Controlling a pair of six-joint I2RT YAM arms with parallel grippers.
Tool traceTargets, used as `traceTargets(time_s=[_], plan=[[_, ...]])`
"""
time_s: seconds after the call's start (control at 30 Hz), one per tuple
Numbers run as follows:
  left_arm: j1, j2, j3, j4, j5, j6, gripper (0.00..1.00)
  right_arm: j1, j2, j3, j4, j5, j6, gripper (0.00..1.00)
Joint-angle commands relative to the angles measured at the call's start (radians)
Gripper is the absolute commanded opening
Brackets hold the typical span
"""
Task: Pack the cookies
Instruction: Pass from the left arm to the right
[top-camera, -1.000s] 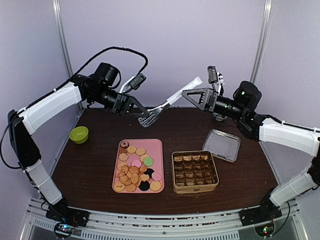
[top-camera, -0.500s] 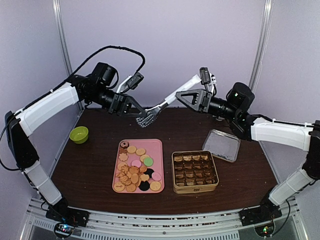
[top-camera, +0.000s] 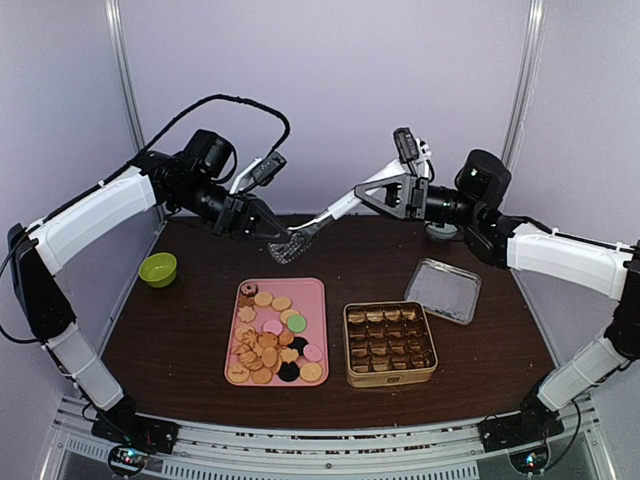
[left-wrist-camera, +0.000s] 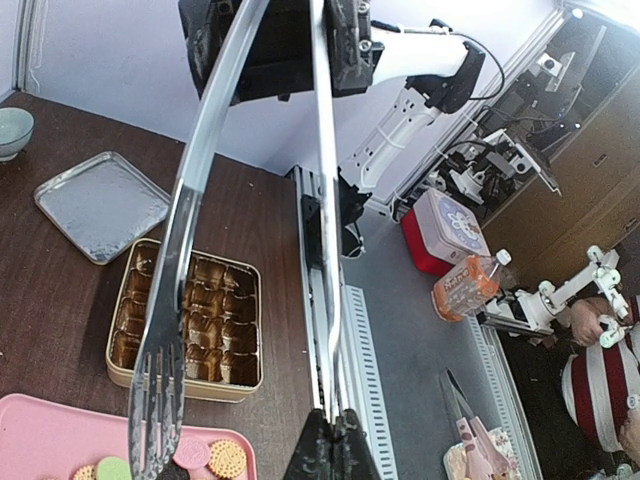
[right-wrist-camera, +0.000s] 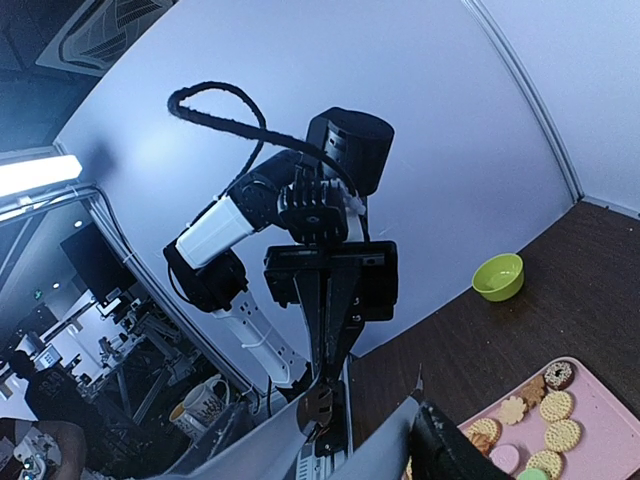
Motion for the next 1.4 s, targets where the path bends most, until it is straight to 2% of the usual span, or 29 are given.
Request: traceTargets(time_s=[0.0, 0.2, 0.3, 0.4, 0.57, 0.7, 0.9, 0.93, 1.0, 1.03, 1.13, 1.17, 1.27, 1.37], plan=[[-0.001, -0.028, 0.018, -0.034, -0.004, 0.068, 0.0, -0.009, -0.041, 0.046, -0.134, -0.065, -0.087, 0.54], [-0.001, -0.02, 0.026, -0.06, -0.017, 0.088, 0.0, -0.01, -0.032, 0.03, -0.047, -0.091, -0.003, 0.5], [-0.002, -0.021, 0.027, -0.062, -0.022, 0.093, 0.0, -0.008, -0.039, -0.003, 0.008, -0.099, 0.035, 0.45], [-0.002, -0.011, 0.025, -0.081, -0.026, 0.121, 0.0, -0.002, -0.067, -0.033, -0.053, -0.089, -0.011, 0.42], [-0.001, 0.033, 0.082, -0.227, -0.062, 0.246, 0.0, 0.0, -0.111, -0.125, 0.015, -0.076, 0.009, 0.39], [-0.001, 0.037, 0.074, -0.231, -0.095, 0.266, 0.0, 0.0, -0.129, -0.159, 0.041, -0.069, 0.022, 0.37], [-0.001, 0.046, 0.085, -0.232, -0.147, 0.269, 0.0, 0.004, -0.139, -0.149, -0.029, -0.029, -0.01, 0.29], [-0.001, 0.047, 0.087, -0.231, -0.157, 0.265, 0.02, 0.007, -0.145, -0.142, -0.066, -0.013, -0.035, 0.29], [-0.002, 0.048, 0.085, -0.224, -0.182, 0.256, 0.16, 0.015, -0.161, -0.128, -0.152, 0.029, -0.095, 0.27], [-0.001, 0.049, 0.084, -0.223, -0.197, 0.254, 0.26, 0.019, -0.17, -0.122, -0.193, 0.052, -0.126, 0.27], [0.009, 0.043, 0.076, -0.216, -0.255, 0.24, 0.72, 0.038, -0.192, -0.094, -0.361, 0.15, -0.245, 0.26], [0.016, 0.04, 0.069, -0.21, -0.281, 0.231, 0.81, 0.046, -0.199, -0.086, -0.41, 0.191, -0.282, 0.26], [0.069, 0.024, 0.034, -0.185, -0.388, 0.2, 0.94, 0.086, -0.212, -0.061, -0.528, 0.325, -0.383, 0.26], [0.129, -0.008, -0.029, -0.141, -0.522, 0.171, 0.97, 0.14, -0.204, -0.035, -0.597, 0.461, -0.462, 0.25]])
